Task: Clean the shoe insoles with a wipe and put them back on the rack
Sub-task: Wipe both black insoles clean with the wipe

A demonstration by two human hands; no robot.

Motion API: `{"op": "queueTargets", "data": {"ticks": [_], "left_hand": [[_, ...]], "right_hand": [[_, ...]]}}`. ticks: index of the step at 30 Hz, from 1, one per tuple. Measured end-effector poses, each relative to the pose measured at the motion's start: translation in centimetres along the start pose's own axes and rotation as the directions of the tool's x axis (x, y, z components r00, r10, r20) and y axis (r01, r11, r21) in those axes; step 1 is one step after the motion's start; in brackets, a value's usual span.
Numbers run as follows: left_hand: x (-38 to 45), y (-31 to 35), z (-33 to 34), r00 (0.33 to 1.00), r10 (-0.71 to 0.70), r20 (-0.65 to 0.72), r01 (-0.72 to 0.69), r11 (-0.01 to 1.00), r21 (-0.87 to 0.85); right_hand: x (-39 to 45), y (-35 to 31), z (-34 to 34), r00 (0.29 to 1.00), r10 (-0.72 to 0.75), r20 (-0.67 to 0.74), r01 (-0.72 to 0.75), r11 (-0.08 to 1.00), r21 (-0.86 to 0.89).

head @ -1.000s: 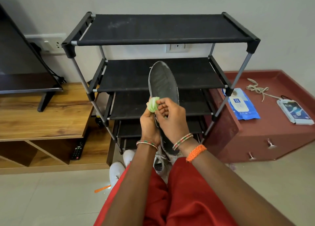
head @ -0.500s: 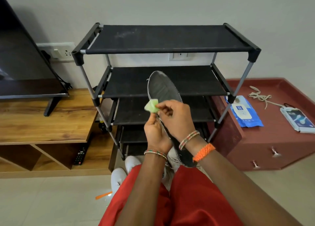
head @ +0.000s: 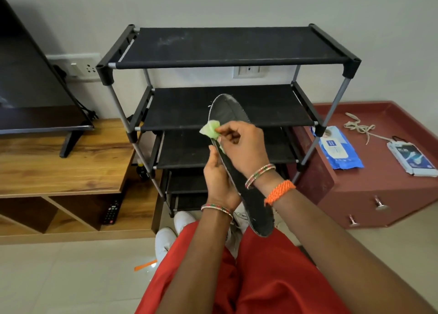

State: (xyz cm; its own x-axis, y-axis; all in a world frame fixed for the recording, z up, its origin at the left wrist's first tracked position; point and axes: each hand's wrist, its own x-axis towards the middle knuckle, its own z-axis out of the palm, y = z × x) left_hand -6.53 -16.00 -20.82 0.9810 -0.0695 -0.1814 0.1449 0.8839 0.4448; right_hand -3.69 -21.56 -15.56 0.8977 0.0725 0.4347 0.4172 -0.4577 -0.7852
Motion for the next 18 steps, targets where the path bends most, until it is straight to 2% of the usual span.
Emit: {"op": "queueTargets", "data": {"ticks": [2,5,8,11,14,16,18], "left_hand": [[0.0,0.1,-0.3,0.999,0.005,0.032,-0.005,1.000,0.002],[0.8,1.5,-0.6,0.998,0.066,-0.001,-0.066,0.997,-0.028],[1.0,2.5,-0.6,0.999,-0.002,0.039,0.002,1.000,0.004],[0.5,1.2,-0.5,1.000,0.006,0.025,-0.006,1.000,0.025],[0.1,-0.4,-0.3,0.996,-0.054,0.076,0.050,0.997,0.055],[0.2,-0.7,-0.3,0.995,-0.044,0.095,0.039,0.998,0.055],[0.8,0.3,-0.4,1.000,-0.009,0.029,0.009,1.000,0.022]], "right_hand": [[0.2,0.0,0.0,1.000,-0.003,0.018,0.003,1.000,-0.009],[-1.9,0.5,-0.4,0.990,0.007,0.143,0.001,0.998,-0.056],[-4.0,1.1,-0.9,0.975,0.020,0.222,-0.006,0.998,-0.062],[-2.7,1.1,-0.6,0.994,-0.033,0.109,0.046,0.992,-0.115],[0.1,0.9,-0.4,0.999,-0.034,-0.025,0.031,0.994,-0.102],[0.5,0.9,-0.5,1.000,-0.013,-0.010,0.013,0.996,-0.084],[-0.7,0.9,-0.9,0.997,-0.022,0.074,0.028,0.996,-0.088]]}}
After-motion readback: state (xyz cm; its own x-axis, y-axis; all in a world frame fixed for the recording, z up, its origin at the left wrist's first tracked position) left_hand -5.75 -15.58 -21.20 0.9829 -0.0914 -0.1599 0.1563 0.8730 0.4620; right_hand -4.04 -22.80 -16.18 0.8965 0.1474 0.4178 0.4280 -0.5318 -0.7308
